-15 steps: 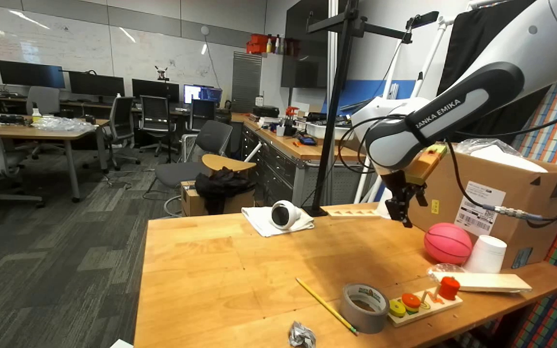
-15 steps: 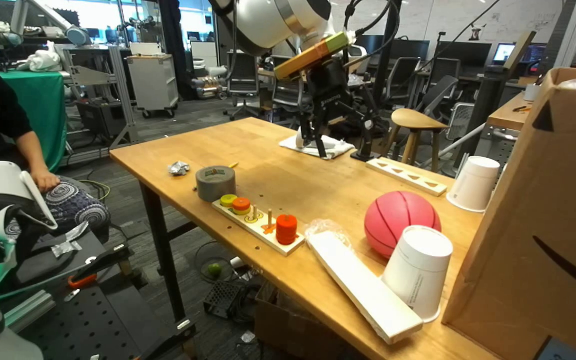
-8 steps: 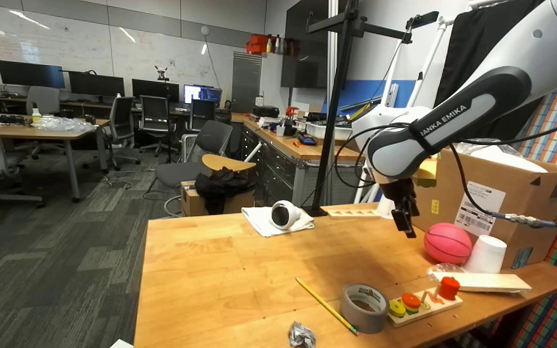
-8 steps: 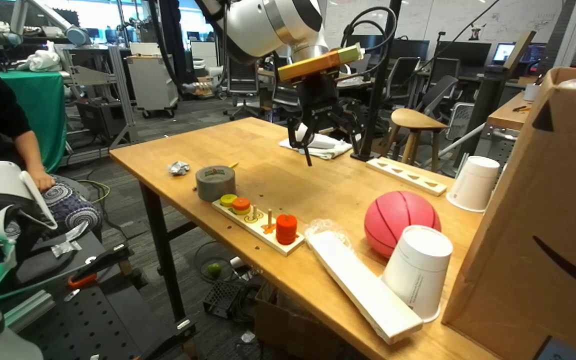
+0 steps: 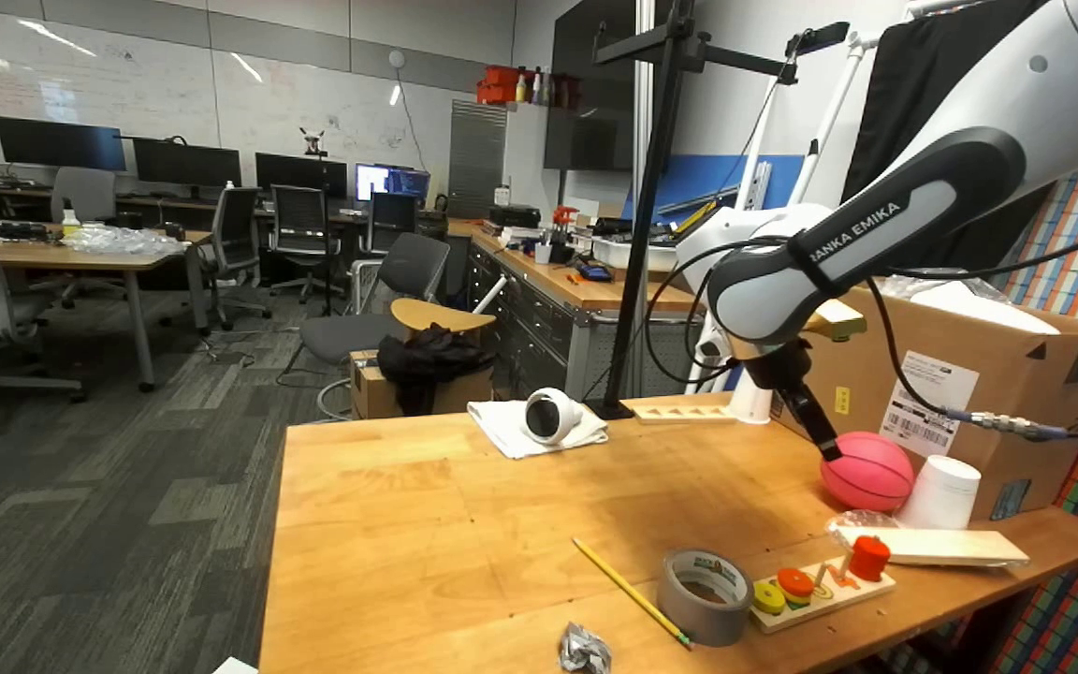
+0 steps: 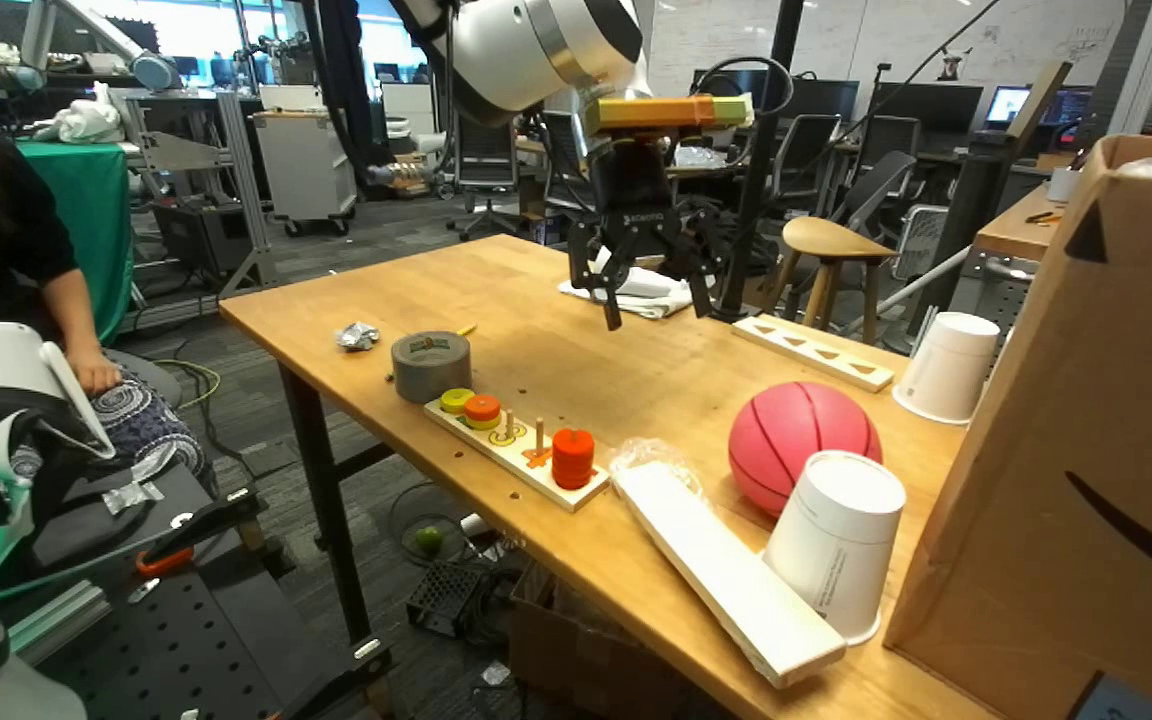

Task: Move the red ball to the right

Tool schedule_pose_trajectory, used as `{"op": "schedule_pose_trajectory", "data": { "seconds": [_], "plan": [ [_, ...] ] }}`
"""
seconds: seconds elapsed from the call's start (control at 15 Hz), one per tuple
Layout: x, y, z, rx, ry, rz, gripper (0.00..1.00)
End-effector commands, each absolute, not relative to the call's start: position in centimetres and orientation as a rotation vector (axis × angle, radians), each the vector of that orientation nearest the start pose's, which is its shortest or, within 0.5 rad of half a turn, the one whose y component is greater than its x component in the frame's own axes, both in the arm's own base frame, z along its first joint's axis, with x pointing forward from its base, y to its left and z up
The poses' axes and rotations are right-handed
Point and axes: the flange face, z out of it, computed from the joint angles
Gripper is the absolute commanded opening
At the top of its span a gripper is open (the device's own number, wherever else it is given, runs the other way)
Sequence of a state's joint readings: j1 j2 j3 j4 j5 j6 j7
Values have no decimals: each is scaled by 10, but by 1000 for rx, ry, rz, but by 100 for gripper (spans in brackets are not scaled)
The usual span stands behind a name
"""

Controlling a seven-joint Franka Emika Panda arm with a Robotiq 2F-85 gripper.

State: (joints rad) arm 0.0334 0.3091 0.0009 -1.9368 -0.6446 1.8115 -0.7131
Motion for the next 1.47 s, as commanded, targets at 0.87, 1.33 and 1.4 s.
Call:
{"op": "schedule_pose_trajectory", "data": {
  "seconds": [0.87,1.33,1.4],
  "plan": [
    [575,-39,248,-2016,-2134,1501,100],
    [578,-84,216,-2011,-2121,1598,100],
    [579,-95,214,-2019,-2110,1617,100]
  ]
}}
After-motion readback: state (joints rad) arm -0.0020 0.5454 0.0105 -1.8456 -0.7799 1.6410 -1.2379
